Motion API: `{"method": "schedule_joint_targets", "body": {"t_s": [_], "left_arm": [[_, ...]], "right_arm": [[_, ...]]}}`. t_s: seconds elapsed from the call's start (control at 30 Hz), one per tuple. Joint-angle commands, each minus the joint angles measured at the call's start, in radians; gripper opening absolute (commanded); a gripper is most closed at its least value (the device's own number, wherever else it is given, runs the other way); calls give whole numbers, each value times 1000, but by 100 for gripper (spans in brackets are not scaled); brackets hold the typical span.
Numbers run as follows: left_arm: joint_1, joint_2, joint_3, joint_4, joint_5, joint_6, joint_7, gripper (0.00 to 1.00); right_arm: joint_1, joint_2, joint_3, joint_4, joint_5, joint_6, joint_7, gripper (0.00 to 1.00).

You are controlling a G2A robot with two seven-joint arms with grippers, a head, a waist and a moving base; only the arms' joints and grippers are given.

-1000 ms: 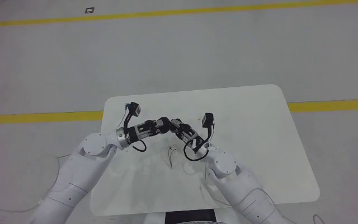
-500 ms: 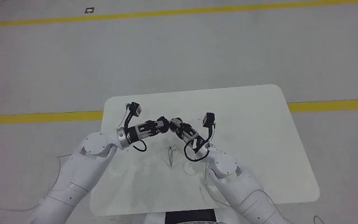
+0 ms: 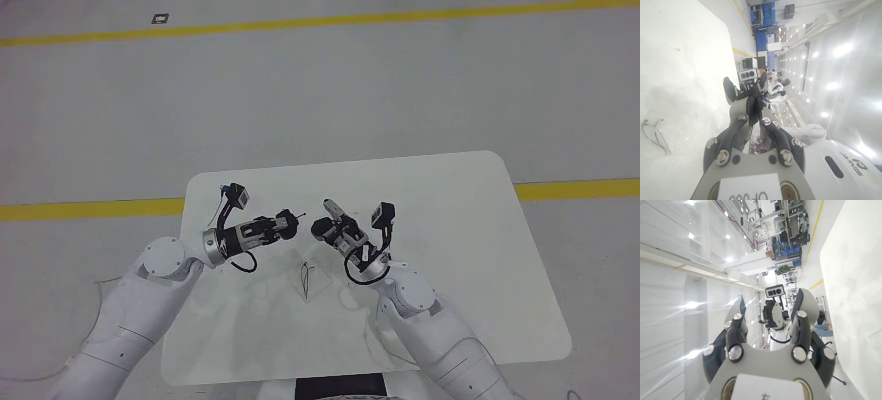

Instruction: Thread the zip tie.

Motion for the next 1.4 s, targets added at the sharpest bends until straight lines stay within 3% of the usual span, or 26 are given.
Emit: {"method": "schedule_joint_targets", "body": {"t_s": [0.0, 0.27, 0.37, 0.43, 0.57, 0.7, 0.77, 0.97, 1.07, 1.2, 1.37], "left_arm": [[-5, 0, -2, 12, -7, -1, -18, 0], [-2, -1, 0, 9, -23, 6, -15, 0], [-8, 4, -23, 55, -55, 11, -68, 0], [-9, 8, -40, 85, -122, 20, -162, 0], [-22, 17, -62, 144, -161, 31, -309, 0], [-43, 19, -51, 183, -182, 37, -449, 0], [-55, 21, -35, 205, -166, 45, -449, 0], [-55, 21, -35, 205, -166, 45, -449, 0], [-56, 19, -19, 208, -107, 60, -387, 0], [-73, 17, 2, 234, -100, 54, -446, 0], [-73, 24, 24, 230, -105, 24, -449, 0]], "right_arm": [[0, 0, 0, 0, -2, 1, -6, 100], [0, 1, 5, 4, -15, -1, -12, 100], [-3, 9, 21, 19, 37, -22, 126, 100], [10, 17, 29, 44, 36, -22, 240, 100], [50, 26, 25, 84, -12, -22, 365, 100], [105, 26, -18, 126, -76, -34, 480, 100], [105, 26, -18, 126, -76, -34, 480, 100], [105, 26, -18, 126, -76, -34, 480, 100], [109, 27, -17, 140, -23, -24, 518, 100], [137, 30, -24, 174, 2, -56, 623, 100], [194, 24, -60, 229, -6, -75, 679, 100]]}}
